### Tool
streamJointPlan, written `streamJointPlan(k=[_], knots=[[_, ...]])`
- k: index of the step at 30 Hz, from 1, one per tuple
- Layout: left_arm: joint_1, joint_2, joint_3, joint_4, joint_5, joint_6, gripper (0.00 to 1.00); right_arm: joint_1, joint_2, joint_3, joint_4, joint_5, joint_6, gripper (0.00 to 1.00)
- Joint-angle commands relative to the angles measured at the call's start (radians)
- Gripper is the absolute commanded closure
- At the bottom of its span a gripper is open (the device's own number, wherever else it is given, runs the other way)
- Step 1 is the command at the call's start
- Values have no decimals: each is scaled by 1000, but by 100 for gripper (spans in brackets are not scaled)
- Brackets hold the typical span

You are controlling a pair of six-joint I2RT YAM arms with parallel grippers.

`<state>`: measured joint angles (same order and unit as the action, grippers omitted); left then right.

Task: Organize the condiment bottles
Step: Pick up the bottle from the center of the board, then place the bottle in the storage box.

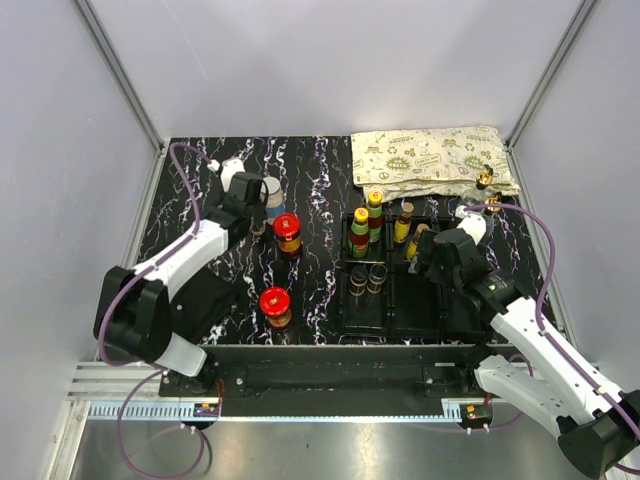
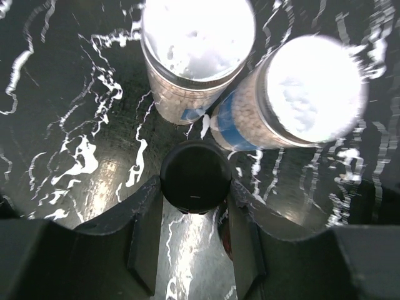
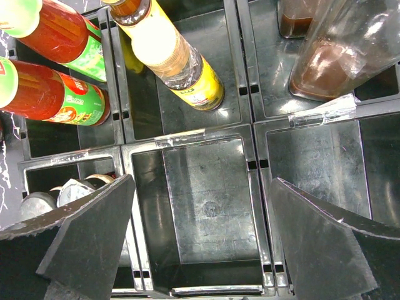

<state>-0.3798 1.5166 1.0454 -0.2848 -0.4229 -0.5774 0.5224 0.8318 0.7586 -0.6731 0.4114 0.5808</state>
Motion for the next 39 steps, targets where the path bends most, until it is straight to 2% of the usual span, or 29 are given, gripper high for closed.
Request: streamJointPlan(k=[1,7,12,14,24,35,39], knots=[[-17,-145,4,7,-45,1,100,-4,-8,22,33,41,1,0],[-80,-288,19,-74,-96,39,100,-4,-30,18,33,30,5,0],[-235,-400,71,-100,-161,128,100,-2,-40,18,33,23,7,0],[-292,-415,100,-106,-140,157,100,-4,-42,19,32,20,10,0],[-470,-403,176,-100,226,370,100,-4,-65,15,30,21,8,0],[-689,-296,154,-36,417,516,100,-4,-65,18,23,32,2,0],[-743,-299,124,-28,587,597,100,-4,-59,21,21,35,-1,0]])
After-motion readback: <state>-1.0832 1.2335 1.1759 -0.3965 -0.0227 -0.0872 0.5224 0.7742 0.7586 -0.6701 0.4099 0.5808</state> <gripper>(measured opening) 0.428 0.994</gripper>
